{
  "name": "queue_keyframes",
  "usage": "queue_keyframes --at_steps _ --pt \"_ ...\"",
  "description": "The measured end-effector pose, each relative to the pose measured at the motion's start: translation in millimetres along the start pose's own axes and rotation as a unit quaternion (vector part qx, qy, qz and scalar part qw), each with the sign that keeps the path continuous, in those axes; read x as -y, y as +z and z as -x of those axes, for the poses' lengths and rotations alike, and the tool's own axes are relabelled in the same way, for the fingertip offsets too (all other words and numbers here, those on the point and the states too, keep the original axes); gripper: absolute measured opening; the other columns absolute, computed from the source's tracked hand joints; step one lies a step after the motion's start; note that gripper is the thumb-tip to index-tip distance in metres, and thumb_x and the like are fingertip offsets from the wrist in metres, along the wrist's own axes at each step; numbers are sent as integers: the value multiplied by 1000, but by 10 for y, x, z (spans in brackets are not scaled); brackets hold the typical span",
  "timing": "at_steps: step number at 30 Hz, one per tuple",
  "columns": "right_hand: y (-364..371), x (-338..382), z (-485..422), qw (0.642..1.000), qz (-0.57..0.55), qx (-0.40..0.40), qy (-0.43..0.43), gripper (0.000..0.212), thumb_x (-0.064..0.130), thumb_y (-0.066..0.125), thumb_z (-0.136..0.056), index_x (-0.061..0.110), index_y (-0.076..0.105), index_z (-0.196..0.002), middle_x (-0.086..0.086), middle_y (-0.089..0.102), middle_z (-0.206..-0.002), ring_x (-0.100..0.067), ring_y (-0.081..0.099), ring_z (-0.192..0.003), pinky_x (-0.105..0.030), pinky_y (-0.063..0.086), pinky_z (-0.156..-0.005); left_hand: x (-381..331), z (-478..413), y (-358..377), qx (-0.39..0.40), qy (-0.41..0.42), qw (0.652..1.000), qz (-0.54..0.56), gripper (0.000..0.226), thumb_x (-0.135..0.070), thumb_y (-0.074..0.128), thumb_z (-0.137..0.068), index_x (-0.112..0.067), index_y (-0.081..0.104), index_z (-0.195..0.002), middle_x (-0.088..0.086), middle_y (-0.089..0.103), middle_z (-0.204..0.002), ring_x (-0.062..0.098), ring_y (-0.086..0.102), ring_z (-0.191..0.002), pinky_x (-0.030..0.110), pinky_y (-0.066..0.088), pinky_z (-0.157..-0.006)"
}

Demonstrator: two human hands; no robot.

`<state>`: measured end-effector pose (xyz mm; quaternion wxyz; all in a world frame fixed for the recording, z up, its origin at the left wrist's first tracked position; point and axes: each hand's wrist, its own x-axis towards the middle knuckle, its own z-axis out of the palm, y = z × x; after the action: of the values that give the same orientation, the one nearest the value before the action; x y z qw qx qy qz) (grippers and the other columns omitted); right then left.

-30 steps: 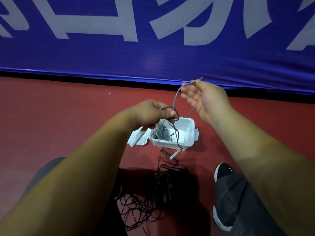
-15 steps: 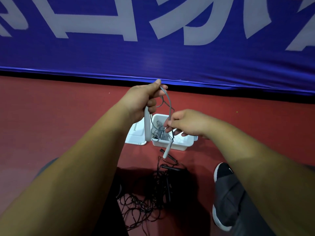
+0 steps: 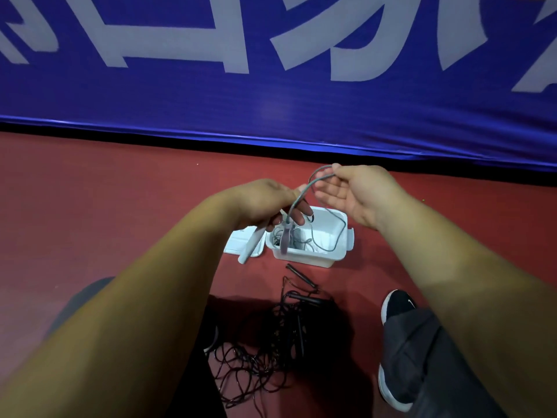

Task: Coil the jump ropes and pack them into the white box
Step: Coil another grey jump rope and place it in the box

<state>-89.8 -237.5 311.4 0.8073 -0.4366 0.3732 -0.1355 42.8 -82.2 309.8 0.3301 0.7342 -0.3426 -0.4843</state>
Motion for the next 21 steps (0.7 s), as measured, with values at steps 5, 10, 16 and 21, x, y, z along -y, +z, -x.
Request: queue_keyframes --at_steps 5,10,16,21 --pt "-116 30 -58 993 -103 -63 -16 13 2 43 -112 1 56 -113 -17 74 -90 -23 80 -68 -34 63 -56 -12 -84 -13 4 8 998 62 67 -65 38 -106 -14 80 -112 3 78 -102 14 45 -64 28 42 -61" --pt "-216 39 -120 982 -149 -112 -11 13 4 38 -114 1 51 -115 -25 69 -110 -27 80 -69 -38 65 -56 -10 -103 28 26 52 998 34 38 -42 51 -110 -17 78 -116 -3 78 -103 8 43 -65 21 40 -60" --pt "-158 -21 -38 993 13 -79 89 16 11 40 -112 3 54 -113 -18 72 -104 -27 76 -82 -41 63 -65 -96 -162 73 -55 71 984 155 36 -38 49 -111 -13 74 -102 -1 77 -87 7 66 -74 25 46 -69" --pt "-43 -283 40 943 287 39 162 36 -5 42 -96 7 62 -123 -10 75 -117 -25 73 -100 -37 60 -86 -141 -211 74 -113 43 932 341 39 -40 54 -109 -7 67 -91 5 68 -73 20 67 -72 31 60 -79"
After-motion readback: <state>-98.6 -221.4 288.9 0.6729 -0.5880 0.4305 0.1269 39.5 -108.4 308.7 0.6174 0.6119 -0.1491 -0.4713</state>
